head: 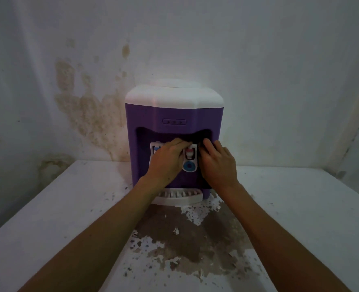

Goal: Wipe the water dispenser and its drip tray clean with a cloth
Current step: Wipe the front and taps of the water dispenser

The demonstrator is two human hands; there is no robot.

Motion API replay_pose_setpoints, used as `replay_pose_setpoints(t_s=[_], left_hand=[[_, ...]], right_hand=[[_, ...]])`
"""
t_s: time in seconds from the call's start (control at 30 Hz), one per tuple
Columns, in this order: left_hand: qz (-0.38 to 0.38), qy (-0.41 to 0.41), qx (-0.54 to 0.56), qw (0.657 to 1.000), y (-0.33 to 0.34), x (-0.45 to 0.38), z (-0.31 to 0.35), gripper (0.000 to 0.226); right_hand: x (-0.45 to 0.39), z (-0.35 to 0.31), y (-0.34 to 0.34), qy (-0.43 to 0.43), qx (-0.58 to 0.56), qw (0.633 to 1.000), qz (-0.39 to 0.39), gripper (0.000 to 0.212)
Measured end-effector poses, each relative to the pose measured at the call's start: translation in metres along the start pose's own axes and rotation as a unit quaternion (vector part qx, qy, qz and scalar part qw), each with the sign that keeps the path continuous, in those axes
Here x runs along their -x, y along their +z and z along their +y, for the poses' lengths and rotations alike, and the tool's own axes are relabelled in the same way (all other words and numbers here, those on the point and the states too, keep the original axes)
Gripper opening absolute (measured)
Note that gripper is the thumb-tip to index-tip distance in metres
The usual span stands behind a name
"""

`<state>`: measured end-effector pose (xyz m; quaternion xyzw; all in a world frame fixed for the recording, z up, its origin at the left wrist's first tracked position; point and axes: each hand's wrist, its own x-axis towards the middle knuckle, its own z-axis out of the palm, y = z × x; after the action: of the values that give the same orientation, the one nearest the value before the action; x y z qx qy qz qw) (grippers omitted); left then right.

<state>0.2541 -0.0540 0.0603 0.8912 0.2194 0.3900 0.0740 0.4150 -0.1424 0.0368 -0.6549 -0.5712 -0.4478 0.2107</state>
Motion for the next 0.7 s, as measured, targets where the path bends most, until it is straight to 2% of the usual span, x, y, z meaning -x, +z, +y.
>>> replay_pose_setpoints(t_s=[0.1,0.23,0.3,0.4,0.53,0.7], left_hand=[[-0.021,-0.008,-0.017,1.000,-0.006,0.002,0.002,0.052],[-0.039,-0.023,-0.029,0.999,-0.010,0.003,0.005,0.056],[-0.050,-0.028,-0.028,0.998,-0.013,0.004,0.006,0.058],[-0.058,-0.039,-0.021,0.997,-0.017,0.003,0.006,0.062],[-0.061,-0.041,-0.023,0.997,-0.016,0.001,0.003,0.065],[-0.054,-0.029,-0.016,0.998,-0.012,-0.001,-0.004,0.065]], right_hand=[[0.026,-0.006,0.006,0.022,-0.020,0.995,-0.095,0.032],[0.051,-0.018,0.016,0.050,-0.021,0.977,-0.207,0.025],[0.052,-0.022,0.017,0.044,-0.025,0.970,-0.237,0.023],[0.041,-0.022,0.007,0.046,-0.033,0.976,-0.211,0.025],[0.031,-0.011,-0.004,0.053,-0.037,0.988,-0.141,0.042],[0.058,-0.022,0.011,0.086,-0.010,0.980,-0.177,0.048]])
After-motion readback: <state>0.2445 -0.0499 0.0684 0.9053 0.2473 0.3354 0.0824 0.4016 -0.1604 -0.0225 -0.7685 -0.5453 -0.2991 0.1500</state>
